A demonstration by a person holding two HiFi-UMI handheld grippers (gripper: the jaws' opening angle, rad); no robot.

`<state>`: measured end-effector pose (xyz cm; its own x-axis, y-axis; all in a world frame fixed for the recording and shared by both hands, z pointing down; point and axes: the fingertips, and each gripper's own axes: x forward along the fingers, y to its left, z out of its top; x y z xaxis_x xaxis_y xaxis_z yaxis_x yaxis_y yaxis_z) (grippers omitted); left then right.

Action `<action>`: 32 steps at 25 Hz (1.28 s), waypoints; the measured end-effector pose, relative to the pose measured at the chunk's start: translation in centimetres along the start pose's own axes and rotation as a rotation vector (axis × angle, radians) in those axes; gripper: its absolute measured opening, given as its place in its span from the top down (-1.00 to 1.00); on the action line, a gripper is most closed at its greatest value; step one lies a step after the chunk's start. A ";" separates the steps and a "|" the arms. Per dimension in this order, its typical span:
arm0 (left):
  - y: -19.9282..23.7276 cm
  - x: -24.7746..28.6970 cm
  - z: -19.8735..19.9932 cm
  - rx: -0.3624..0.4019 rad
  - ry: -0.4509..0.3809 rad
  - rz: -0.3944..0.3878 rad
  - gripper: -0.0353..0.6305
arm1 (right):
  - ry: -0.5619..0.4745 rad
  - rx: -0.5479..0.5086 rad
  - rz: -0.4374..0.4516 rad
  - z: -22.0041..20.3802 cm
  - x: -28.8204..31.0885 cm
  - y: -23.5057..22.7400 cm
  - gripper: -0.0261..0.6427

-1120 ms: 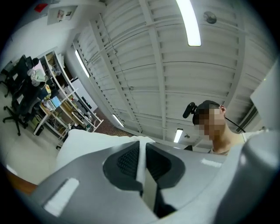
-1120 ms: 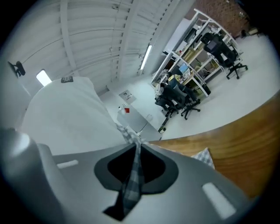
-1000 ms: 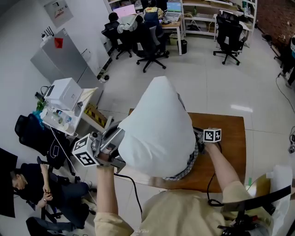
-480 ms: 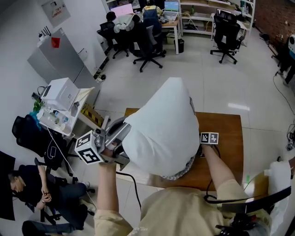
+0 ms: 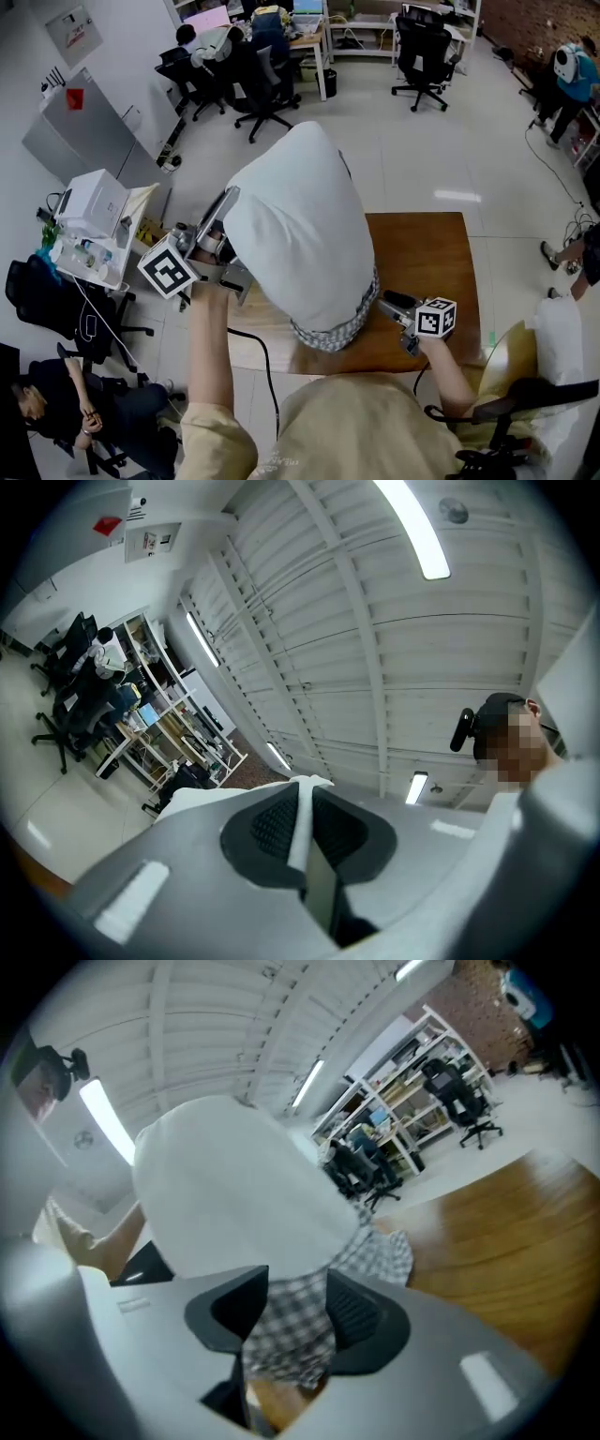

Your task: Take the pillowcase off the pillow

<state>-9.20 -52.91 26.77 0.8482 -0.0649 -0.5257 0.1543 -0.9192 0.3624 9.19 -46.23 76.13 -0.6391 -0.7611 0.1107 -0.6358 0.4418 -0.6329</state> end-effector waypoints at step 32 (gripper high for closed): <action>0.9 -6.0 3.4 -0.165 -0.123 -0.085 0.86 | 0.384 -0.135 0.062 -14.3 6.2 2.0 0.68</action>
<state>-15.89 -54.66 27.61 0.7617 -0.0461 -0.6463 0.3123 -0.8479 0.4285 -2.22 -43.30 86.48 -0.7769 -0.5100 0.3692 -0.6257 0.5594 -0.5437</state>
